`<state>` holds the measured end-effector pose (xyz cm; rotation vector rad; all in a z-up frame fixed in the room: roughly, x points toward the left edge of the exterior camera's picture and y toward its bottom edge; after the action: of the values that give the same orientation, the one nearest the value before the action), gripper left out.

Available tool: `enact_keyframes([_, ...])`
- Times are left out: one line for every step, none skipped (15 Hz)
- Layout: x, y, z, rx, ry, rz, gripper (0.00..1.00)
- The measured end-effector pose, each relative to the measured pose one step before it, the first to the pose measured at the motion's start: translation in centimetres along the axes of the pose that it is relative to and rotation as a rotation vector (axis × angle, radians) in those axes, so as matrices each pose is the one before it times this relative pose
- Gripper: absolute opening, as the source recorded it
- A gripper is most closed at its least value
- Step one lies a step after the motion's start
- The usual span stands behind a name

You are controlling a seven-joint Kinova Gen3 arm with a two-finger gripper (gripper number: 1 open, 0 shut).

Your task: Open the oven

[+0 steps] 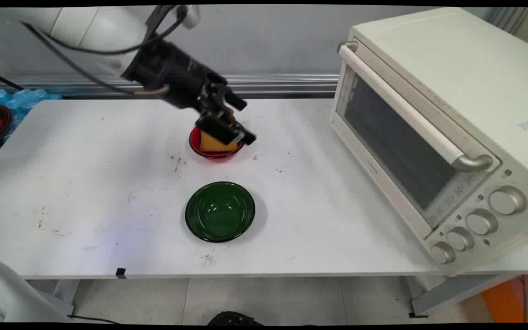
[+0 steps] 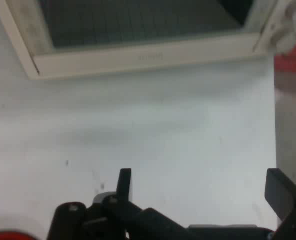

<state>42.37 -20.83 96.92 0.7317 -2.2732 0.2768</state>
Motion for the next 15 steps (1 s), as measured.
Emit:
enact_keyframes([0.706, 0.091, 0.067, 0.00185, 0.00824, -0.00923, 1.00])
enact_keyframes([0.703, 0.084, 0.090, 0.00216, 0.00719, -0.00811, 1.00])
enact_keyframes([1.157, 0.121, 0.186, 0.00277, 0.01087, -0.01030, 1.00])
enact_keyframes([0.902, 0.104, 0.201, 0.00143, 0.00633, -0.00603, 1.00])
enact_keyframes([0.990, 0.109, 0.232, 0.00169, 0.00510, -0.00616, 1.00])
enact_keyframes([0.976, 0.109, 0.254, 0.00142, 0.00419, -0.00499, 1.00])
enact_keyframes([0.872, 0.085, 0.219, 0.00177, 0.00461, -0.00357, 1.00])
enact_keyframes([0.583, 0.056, 0.167, 0.00173, 0.00237, -0.00212, 1.00])
enact_keyframes([0.992, 0.064, 0.243, 0.00333, 0.00552, -0.00442, 1.00])
enact_keyframes([0.968, 0.058, 0.281, 0.00440, 0.00359, -0.00308, 1.00])
enact_keyframes([0.695, 0.032, 0.210, 0.00429, 0.00244, -0.00257, 1.00])
enact_keyframes([0.658, 0.018, 0.204, 0.00494, 0.00213, -0.00271, 1.00])
enact_keyframes([0.764, 0.029, 0.256, 0.00536, 0.00258, -0.00322, 1.00])
enact_keyframes([0.896, 0.019, 0.332, 0.00595, 0.00356, -0.00448, 1.00])
enact_keyframes([0.728, 0.009, 0.287, 0.00541, 0.00277, -0.00400, 1.00])
